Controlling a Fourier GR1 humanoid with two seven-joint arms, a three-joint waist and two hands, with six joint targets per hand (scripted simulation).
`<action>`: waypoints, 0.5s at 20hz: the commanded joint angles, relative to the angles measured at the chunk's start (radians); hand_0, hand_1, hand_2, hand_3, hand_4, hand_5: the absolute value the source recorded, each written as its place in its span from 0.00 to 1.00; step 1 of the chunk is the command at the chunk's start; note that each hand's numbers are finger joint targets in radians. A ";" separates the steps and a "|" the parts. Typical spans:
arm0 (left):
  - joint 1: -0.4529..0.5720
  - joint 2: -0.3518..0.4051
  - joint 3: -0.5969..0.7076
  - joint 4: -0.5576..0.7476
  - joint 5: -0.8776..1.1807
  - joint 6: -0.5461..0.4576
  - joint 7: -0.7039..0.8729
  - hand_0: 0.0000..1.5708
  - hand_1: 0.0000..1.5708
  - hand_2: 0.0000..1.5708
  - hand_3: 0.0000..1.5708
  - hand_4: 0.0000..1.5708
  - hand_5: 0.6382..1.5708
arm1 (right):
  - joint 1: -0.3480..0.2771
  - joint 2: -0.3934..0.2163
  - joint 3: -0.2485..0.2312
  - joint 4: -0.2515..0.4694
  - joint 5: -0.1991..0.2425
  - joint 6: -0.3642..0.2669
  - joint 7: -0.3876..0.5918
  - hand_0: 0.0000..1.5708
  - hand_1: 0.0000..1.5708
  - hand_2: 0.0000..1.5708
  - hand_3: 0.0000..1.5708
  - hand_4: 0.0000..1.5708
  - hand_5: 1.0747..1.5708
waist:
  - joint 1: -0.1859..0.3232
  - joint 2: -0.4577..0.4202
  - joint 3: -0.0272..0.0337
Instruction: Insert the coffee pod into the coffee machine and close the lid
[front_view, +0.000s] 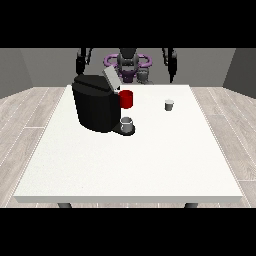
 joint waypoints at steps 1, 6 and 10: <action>0.026 0.029 -0.001 -0.001 -0.007 -0.049 -0.018 0.00 0.00 0.00 0.00 0.00 1.00 | -0.028 -0.016 -0.063 0.082 -0.034 0.025 -0.014 0.00 0.00 0.00 0.00 0.00 1.00 | 0.027 -0.037 0.0074; 0.023 0.239 0.078 0.038 -0.001 -0.222 -0.167 0.00 0.00 0.00 0.00 0.00 1.00 | 0.007 0.058 -0.011 0.048 -0.019 -0.018 -0.032 0.00 0.00 0.00 0.00 0.00 1.00 | 0.024 -0.031 0.0068; 0.079 0.225 -0.017 0.012 -0.149 -0.181 -0.275 0.00 0.00 0.00 0.00 0.00 1.00 | 0.005 0.024 -0.063 0.065 0.099 -0.150 -0.068 0.00 0.00 0.00 0.00 0.00 1.00 | 0.025 -0.059 0.0070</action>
